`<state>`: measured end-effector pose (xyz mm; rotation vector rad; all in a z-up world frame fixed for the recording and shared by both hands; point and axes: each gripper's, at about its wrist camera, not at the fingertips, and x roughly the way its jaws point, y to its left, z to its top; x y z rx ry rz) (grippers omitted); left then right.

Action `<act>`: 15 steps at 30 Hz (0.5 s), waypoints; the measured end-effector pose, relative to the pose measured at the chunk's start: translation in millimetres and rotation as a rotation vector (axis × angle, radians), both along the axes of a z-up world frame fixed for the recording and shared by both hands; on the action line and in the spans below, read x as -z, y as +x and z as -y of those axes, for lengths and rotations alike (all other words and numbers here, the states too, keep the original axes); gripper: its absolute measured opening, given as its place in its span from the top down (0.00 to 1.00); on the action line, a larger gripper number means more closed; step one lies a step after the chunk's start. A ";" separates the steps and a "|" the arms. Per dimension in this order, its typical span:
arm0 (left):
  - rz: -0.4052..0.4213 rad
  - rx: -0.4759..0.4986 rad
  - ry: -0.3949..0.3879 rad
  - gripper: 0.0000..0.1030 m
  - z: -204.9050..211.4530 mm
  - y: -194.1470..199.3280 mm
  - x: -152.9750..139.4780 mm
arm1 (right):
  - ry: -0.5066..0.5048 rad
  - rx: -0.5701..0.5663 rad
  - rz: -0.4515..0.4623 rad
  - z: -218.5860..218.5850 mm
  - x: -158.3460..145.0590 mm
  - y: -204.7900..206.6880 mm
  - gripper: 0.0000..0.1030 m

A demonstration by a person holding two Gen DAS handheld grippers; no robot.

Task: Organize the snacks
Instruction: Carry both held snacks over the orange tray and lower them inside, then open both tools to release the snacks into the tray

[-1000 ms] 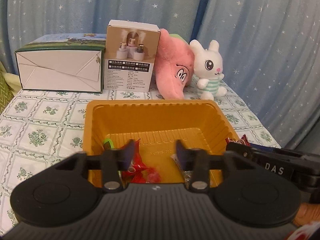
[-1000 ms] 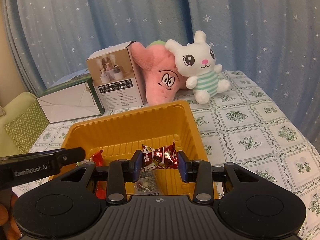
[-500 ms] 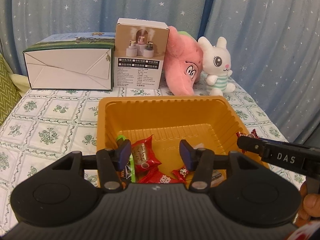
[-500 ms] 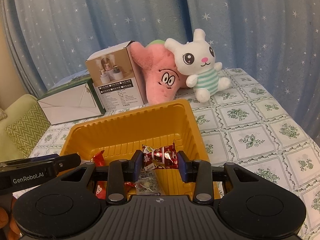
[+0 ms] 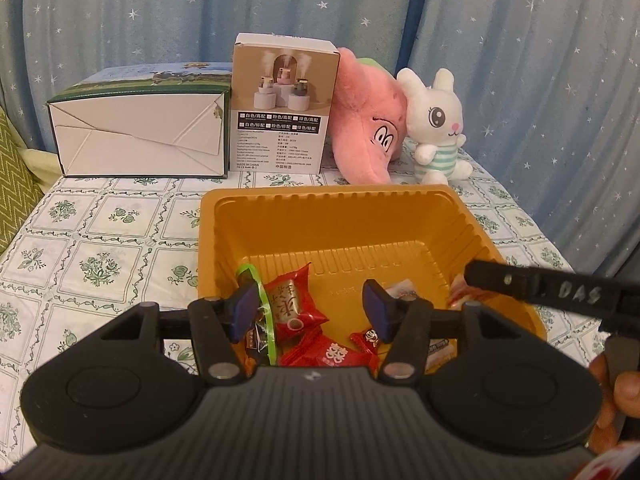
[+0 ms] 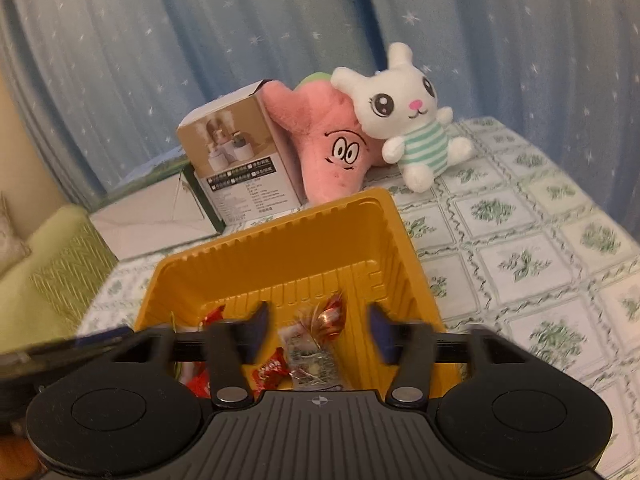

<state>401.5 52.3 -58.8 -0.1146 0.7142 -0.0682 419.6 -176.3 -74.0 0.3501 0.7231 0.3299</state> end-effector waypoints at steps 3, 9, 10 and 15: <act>-0.001 0.000 0.002 0.48 -0.6 -0.2 0.5 | 0.032 0.032 0.001 7.7 -2.1 0.5 0.30; -0.001 0.005 0.008 0.45 0.1 -1.2 1.0 | 0.018 0.065 0.008 13.2 -5.7 0.5 0.30; -0.001 0.007 0.009 0.45 0.4 -1.3 1.1 | 0.013 0.066 0.006 13.2 -5.5 0.6 0.30; 0.000 0.013 0.018 0.44 1.6 -1.8 1.3 | 0.005 0.070 0.007 14.9 -5.0 -0.2 0.30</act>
